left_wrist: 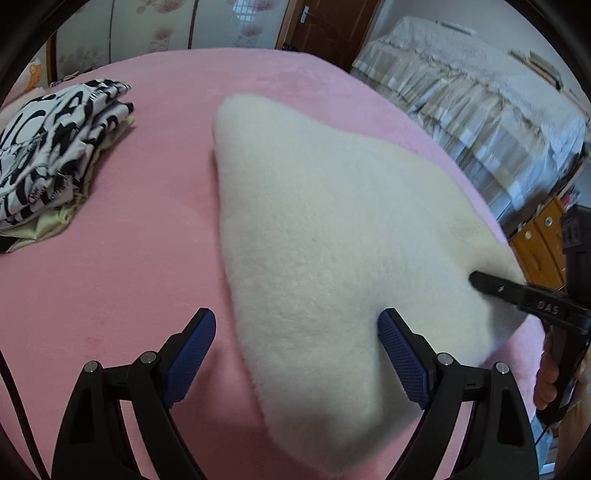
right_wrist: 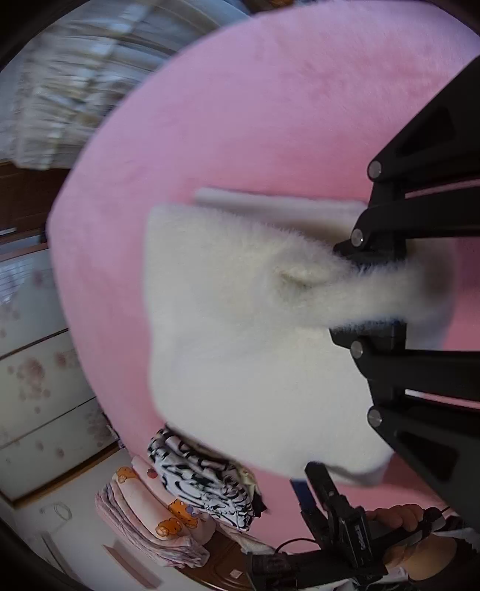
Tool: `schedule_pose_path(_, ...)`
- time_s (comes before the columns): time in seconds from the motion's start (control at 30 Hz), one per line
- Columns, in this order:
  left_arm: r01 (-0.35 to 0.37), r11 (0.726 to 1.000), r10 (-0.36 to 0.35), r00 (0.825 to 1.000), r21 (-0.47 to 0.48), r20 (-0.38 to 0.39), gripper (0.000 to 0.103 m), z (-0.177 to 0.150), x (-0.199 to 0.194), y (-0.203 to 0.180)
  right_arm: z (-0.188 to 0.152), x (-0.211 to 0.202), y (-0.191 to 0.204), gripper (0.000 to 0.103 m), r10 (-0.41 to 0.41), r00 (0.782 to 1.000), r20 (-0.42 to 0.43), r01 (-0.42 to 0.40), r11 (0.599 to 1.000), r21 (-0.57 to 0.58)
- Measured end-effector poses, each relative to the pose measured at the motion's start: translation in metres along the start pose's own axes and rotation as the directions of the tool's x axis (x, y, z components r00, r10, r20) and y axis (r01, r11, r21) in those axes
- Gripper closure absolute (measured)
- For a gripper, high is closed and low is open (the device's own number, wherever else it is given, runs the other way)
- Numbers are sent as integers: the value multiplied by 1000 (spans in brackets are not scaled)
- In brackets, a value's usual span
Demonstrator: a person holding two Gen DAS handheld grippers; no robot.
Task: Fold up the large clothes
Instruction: 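Grasp the end of the folded cardigan bundle with the right tool, then fold the gripped end over the bundle with the right tool and release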
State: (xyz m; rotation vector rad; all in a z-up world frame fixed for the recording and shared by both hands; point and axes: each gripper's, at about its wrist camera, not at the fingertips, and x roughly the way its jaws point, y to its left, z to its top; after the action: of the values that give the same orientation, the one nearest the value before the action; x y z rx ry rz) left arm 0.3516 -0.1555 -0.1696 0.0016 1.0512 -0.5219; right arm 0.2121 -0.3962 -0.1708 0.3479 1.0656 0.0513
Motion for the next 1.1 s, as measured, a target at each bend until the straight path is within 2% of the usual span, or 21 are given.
schedule_pose_path(0.07,-10,1000,11,1000,11,-21,13,-4,9,-5,-7,12,-11,86,45,999,2,-45,997,60)
schedule_pose_path(0.17,-15,999,16,1000,28,-20,13,-4,7,-10,-7,6,-18,81,121,993,9,-121,985,125)
schedule_pose_path(0.27,-7,999,9,999,49,-35,13,2,1,-10,-2,-9,-16,74,118,993,-3,-117,985,125)
schedule_pose_path(0.37,23,999,-21,999,46,-32,13,14,-9,-5,8,-31,-14,53,121,991,57,-126,985,116)
schedule_pose_path(0.43,35,999,-35,999,23,-9,13,27,-14,3,24,-41,-15,33,99,988,123,-113,986,119)
schedule_pose_path(0.47,36,999,-36,999,7,-2,13,34,-15,8,32,-42,-15,30,73,987,143,-90,989,118)
schedule_pose_path(0.57,33,998,-33,999,-56,9,13,56,-9,24,61,-23,-16,29,6,989,149,-26,992,127)
schedule_pose_path(0.67,22,992,-23,1000,-128,-5,13,80,8,44,87,11,-18,29,-54,993,107,38,989,140)
schedule_pose_path(0.7,31,989,-34,999,-145,-16,13,85,15,48,92,23,-19,30,-75,993,89,62,988,141)
schedule_pose_path(0.77,69,980,-77,996,-186,-35,13,95,28,58,96,39,-26,47,-83,996,44,77,989,128)
schedule_pose_path(0.8,84,976,-93,995,-202,-36,13,98,34,60,97,45,-27,70,-44,999,13,42,992,116)
schedule_pose_path(0.87,97,969,-108,993,-227,-38,15,102,41,62,97,39,-22,83,-90,995,37,88,994,71)
schedule_pose_path(0.9,101,969,-110,993,-226,-30,18,105,41,61,95,27,-18,89,-99,992,76,95,994,47)
schedule_pose_path(0.93,105,973,-112,994,-207,-20,23,106,39,57,94,14,-16,91,-95,988,122,91,995,41)
schedule_pose_path(1.0,93,984,-93,996,-153,7,25,105,38,46,89,-1,-21,92,-101,976,192,92,994,52)
schedule_pose_path(1.03,80,988,-79,997,-132,13,25,104,40,42,87,5,-27,92,-98,980,175,87,994,67)
schedule_pose_path(1.1,59,990,-61,998,-131,-8,24,102,51,39,86,33,-42,90,-97,992,80,89,991,98)
